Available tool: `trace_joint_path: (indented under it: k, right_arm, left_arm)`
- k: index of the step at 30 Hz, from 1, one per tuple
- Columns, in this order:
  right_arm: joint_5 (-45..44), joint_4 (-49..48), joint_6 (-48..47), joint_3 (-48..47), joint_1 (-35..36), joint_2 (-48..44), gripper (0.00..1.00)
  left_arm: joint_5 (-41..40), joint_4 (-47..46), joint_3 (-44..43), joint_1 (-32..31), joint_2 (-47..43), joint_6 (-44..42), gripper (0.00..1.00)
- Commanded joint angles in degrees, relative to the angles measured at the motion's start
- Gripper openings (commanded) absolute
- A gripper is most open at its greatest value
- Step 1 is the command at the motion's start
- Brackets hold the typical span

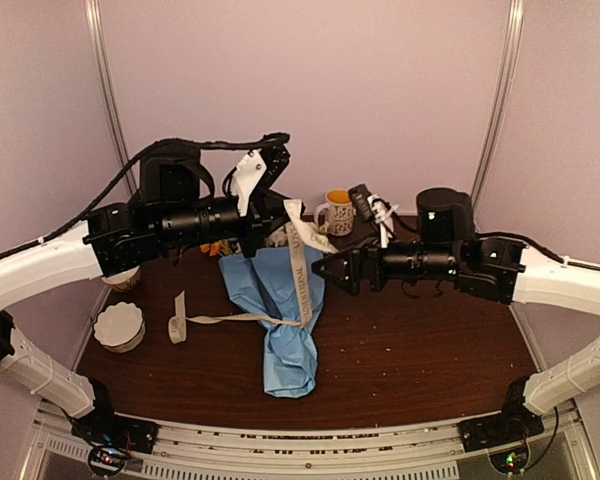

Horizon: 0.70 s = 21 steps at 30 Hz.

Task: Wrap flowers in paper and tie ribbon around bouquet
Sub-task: Tie the ribbon around the folded bouquet.

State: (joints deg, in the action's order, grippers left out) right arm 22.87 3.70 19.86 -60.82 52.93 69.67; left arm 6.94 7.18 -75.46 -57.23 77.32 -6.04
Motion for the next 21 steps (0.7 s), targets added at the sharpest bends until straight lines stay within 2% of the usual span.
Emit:
trace_joint_path:
  k: [1, 5, 7, 10, 12, 13, 15, 17, 18, 19, 20, 21]
  right_arm:
    - [-8.5, -6.2, -0.8, 2.3, 3.5, 7.7, 0.94]
    - [-10.3, -12.7, -0.6, -0.8, 4.5, 14.7, 0.92]
    - [-13.0, -15.1, 0.5, -1.1, 4.4, 16.6, 0.82]
    - [-15.1, -16.4, 2.1, -1.4, 4.3, 18.0, 0.47]
    - [-15.0, -17.1, 3.1, -1.1, 4.4, 18.6, 0.14]
    - [-15.1, -17.4, 3.4, -0.9, 4.3, 18.6, 0.01]
    - [-15.2, -17.9, 4.1, 0.1, 4.2, 18.1, 0.00]
    - [-14.8, -18.2, 5.0, 0.9, 3.6, 17.6, 0.00]
    - [-14.3, -18.4, 5.2, 1.3, 3.4, 17.5, 0.00]
    - [-14.0, -18.4, 5.3, 1.4, 3.0, 17.5, 0.00]
    - [-13.7, -18.5, 5.6, 1.7, 2.7, 17.5, 0.00]
    - [-13.3, -18.7, 5.9, 2.0, 2.2, 17.5, 0.00]
  left_arm:
    - [-3.6, -4.6, 1.7, 0.6, -1.3, 2.5, 0.00]
    - [-3.8, -4.0, 2.0, 0.8, -1.7, 3.3, 0.00]
    - [-3.6, -3.7, 2.2, 1.0, -2.2, 3.4, 0.00]
    - [-2.7, -3.5, 2.6, 1.5, -2.9, 3.9, 0.00]
    - [-1.9, -3.4, 3.0, 1.9, -3.2, 4.4, 0.00]
    - [-1.7, -3.0, 3.1, 2.1, -3.2, 4.5, 0.00]
    - [-0.6, -1.0, 3.0, 2.8, -3.3, 4.6, 0.00]
    - [4.1, 4.1, 2.2, 4.2, -3.2, 4.0, 0.01]
    - [7.2, 8.2, 2.0, 5.0, -3.0, 2.7, 0.32]
    - [8.6, 12.4, 2.2, 5.5, -2.8, 0.8, 0.54]
    - [6.7, 16.9, 3.1, 5.6, -2.5, -1.6, 0.68]
    - [1.5, 19.8, 4.6, 5.6, -2.3, -2.4, 0.76]
